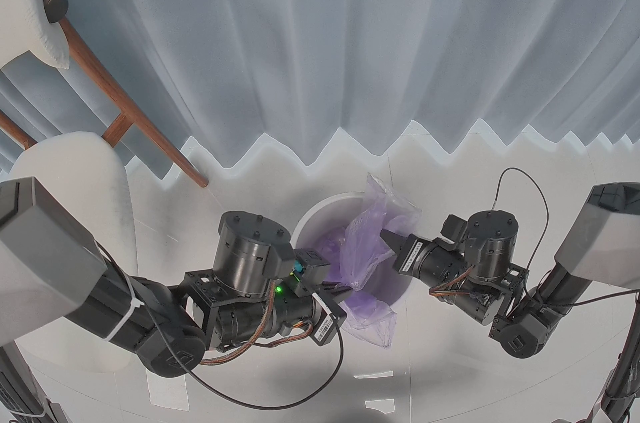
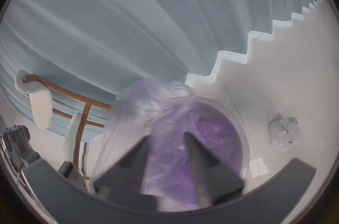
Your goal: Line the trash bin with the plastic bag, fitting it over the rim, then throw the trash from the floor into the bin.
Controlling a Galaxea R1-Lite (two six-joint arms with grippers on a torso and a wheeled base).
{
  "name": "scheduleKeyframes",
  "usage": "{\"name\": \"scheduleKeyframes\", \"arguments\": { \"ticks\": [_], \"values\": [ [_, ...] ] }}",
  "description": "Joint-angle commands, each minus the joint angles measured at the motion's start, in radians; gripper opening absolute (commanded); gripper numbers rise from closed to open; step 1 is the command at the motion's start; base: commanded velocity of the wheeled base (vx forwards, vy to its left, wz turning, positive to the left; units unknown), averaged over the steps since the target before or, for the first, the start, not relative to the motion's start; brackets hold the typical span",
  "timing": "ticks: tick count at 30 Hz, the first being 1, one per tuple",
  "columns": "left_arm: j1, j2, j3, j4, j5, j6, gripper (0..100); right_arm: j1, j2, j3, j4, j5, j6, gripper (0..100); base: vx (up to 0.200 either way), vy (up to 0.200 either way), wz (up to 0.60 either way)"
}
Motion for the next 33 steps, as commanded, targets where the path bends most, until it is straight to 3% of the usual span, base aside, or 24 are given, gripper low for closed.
{"name": "scheduleKeyframes", "arguments": {
  "ticks": [1,6,7,16,24,33],
  "values": [
    [-0.015,-0.002,0.003,0.003,0.007,-0.003,0,0.017,0.033,-0.006,-0.006,-0.003,-0.002,0,0.000,0.000,0.00],
    [-0.023,-0.007,-0.017,0.005,0.040,-0.031,0,0.023,0.033,-0.014,-0.012,-0.029,-0.006,0,0.000,0.000,0.00],
    [-0.023,-0.007,-0.017,0.003,0.043,-0.046,100,0.020,0.023,-0.006,-0.012,-0.031,-0.006,0,0.000,0.000,0.00],
    [-0.040,-0.073,0.003,0.008,0.073,-0.132,100,0.014,-0.047,0.096,-0.016,-0.026,-0.025,0,0.000,0.000,0.00],
    [0.046,-0.131,0.131,0.031,0.078,-0.144,100,0.007,-0.046,0.116,-0.073,-0.025,-0.043,0,0.000,0.000,0.00],
    [0.089,-0.096,0.125,0.029,0.080,-0.142,100,0.001,-0.067,0.118,-0.073,-0.026,-0.043,0,0.000,0.000,0.00]
  ]
}}
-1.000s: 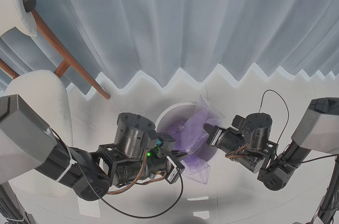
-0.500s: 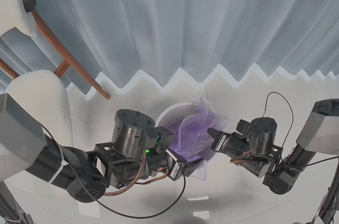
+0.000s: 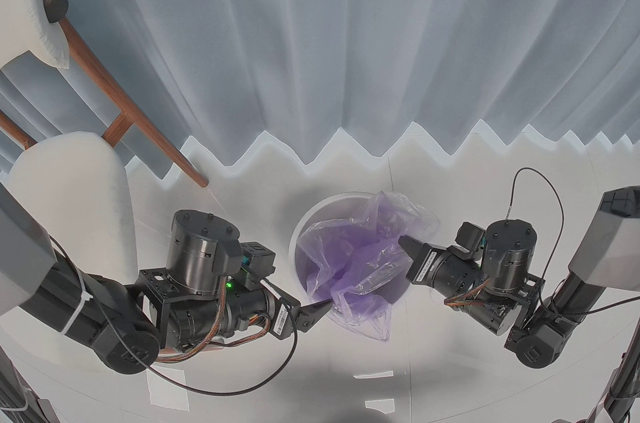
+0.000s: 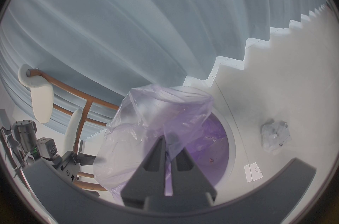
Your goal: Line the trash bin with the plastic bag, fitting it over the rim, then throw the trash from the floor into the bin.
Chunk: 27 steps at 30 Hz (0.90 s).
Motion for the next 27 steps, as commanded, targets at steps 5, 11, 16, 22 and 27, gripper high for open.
{"name": "scheduleKeyframes", "arguments": {
  "ticks": [5,11,16,22,27],
  "values": [
    [0.008,0.048,0.001,-0.010,-0.003,0.000,100,-0.008,-0.034,0.003,0.000,-0.001,0.000,0,0.000,0.000,0.00],
    [0.009,0.163,-0.110,-0.013,0.002,-0.002,100,-0.008,-0.054,0.010,0.000,-0.001,0.000,0,0.000,0.000,0.00],
    [0.009,0.217,-0.170,-0.013,0.011,-0.002,0,-0.035,-0.072,0.023,0.000,0.001,0.000,0,0.000,0.000,0.00],
    [0.029,0.280,-0.222,-0.014,0.014,-0.033,0,-0.038,-0.106,0.030,0.003,0.002,0.002,0,0.000,0.000,0.00],
    [0.063,0.270,-0.228,-0.020,0.005,-0.053,0,-0.112,-0.105,0.047,0.005,0.048,0.012,0,0.000,0.000,0.00]
  ]
}}
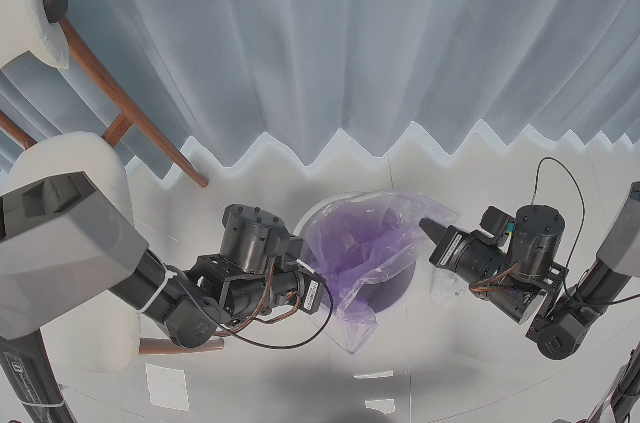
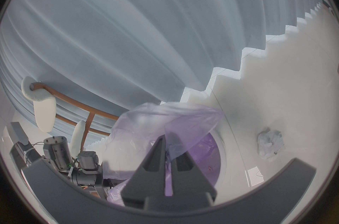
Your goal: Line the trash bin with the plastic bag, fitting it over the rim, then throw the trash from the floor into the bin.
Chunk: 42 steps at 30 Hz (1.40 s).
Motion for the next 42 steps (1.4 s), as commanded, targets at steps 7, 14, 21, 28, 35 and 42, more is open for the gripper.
{"name": "scheduleKeyframes", "arguments": {
  "ticks": [7,14,21,28,35,42],
  "values": [
    [0.058,-0.131,-0.022,0.096,-0.026,-0.041,0,-0.267,-0.025,0.002,0.023,0.277,-0.007,0,0.000,0.000,0.00],
    [0.068,-0.148,-0.121,0.191,-0.011,-0.154,0,-0.314,-0.005,-0.101,0.147,0.340,-0.013,0,0.000,0.000,0.00],
    [0.107,-0.047,-0.350,0.332,-0.011,-0.223,0,-0.316,0.124,-0.348,0.223,0.340,-0.051,0,0.000,0.000,0.00],
    [0.149,0.033,-0.465,0.430,-0.034,-0.225,0,-0.324,0.210,-0.494,0.302,0.338,-0.088,0,0.000,0.000,0.00],
    [0.196,0.099,-0.493,0.429,-0.052,-0.234,0,-0.339,0.316,-0.569,0.302,0.340,-0.137,0,0.000,0.000,0.00],
    [0.198,0.120,-0.568,0.453,-0.045,-0.372,0,-0.347,0.377,-0.596,0.298,0.352,-0.151,0,0.000,0.000,0.00]
  ]
}}
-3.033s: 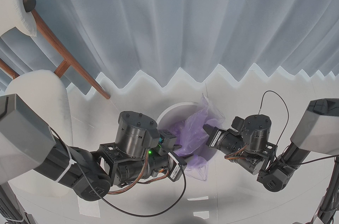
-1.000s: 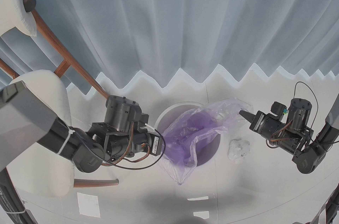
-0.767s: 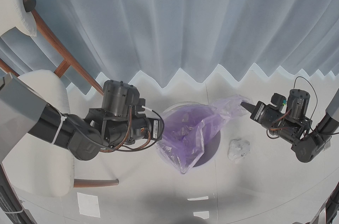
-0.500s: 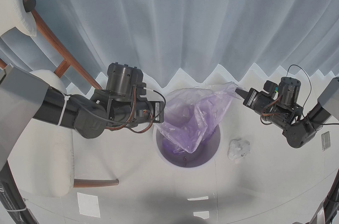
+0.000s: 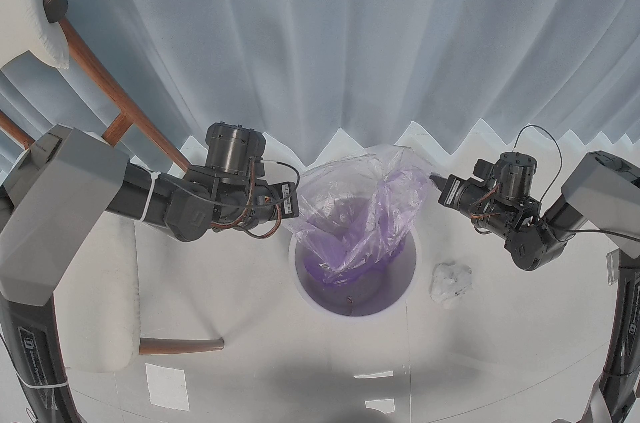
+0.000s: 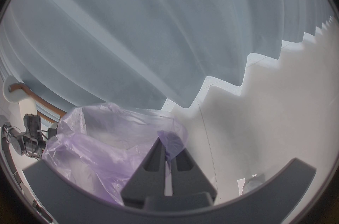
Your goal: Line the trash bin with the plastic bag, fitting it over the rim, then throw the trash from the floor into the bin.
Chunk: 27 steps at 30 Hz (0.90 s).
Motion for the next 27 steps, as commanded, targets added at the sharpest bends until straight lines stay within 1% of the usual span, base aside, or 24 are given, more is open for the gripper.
{"name": "scheduleKeyframes", "arguments": {
  "ticks": [1,6,10,13,14,17,21,22,24,26,27],
  "values": [
    [0.006,0.037,-0.051,0.020,0.004,-0.041,0,-0.010,0.077,-0.017,-0.008,0.012,-0.008,0,0.000,0.000,0.00],
    [0.020,0.060,-0.050,0.026,0.007,-0.046,0,-0.032,0.088,-0.026,-0.008,0.022,-0.019,0,0.000,0.000,0.00],
    [0.032,0.086,-0.050,0.026,0.009,-0.052,0,-0.064,0.102,-0.045,-0.014,0.024,-0.019,0,0.000,0.000,0.00],
    [0.020,0.082,-0.061,0.024,0.007,-0.058,0,-0.076,0.093,-0.057,-0.031,0.036,-0.016,0,0.000,0.000,0.00],
    [0.015,0.078,-0.064,0.024,0.007,-0.058,0,-0.076,0.088,-0.055,-0.032,0.042,-0.016,100,0.000,0.000,0.00],
    [0.001,0.051,-0.065,0.024,0.010,-0.057,0,-0.075,0.036,-0.014,-0.060,0.044,-0.008,100,0.000,0.000,0.00],
    [-0.006,0.014,-0.064,0.026,0.012,-0.057,0,-0.072,-0.076,0.100,-0.087,0.055,0.020,100,0.000,0.000,0.00],
    [-0.009,-0.001,-0.064,0.024,0.037,-0.057,0,-0.069,-0.166,0.181,-0.084,0.073,0.060,100,0.000,0.000,0.00],
    [-0.015,-0.007,-0.061,0.021,0.063,-0.055,0,-0.066,-0.245,0.255,-0.083,0.088,0.100,100,0.000,0.000,0.00],
    [-0.018,-0.011,-0.057,0.020,0.067,-0.052,0,-0.058,-0.308,0.302,-0.080,0.091,0.121,100,0.000,0.000,0.00],
    [-0.018,-0.011,-0.057,0.020,0.067,-0.052,0,-0.058,-0.308,0.302,-0.080,0.091,0.121,100,0.000,0.000,0.00]
  ]
}}
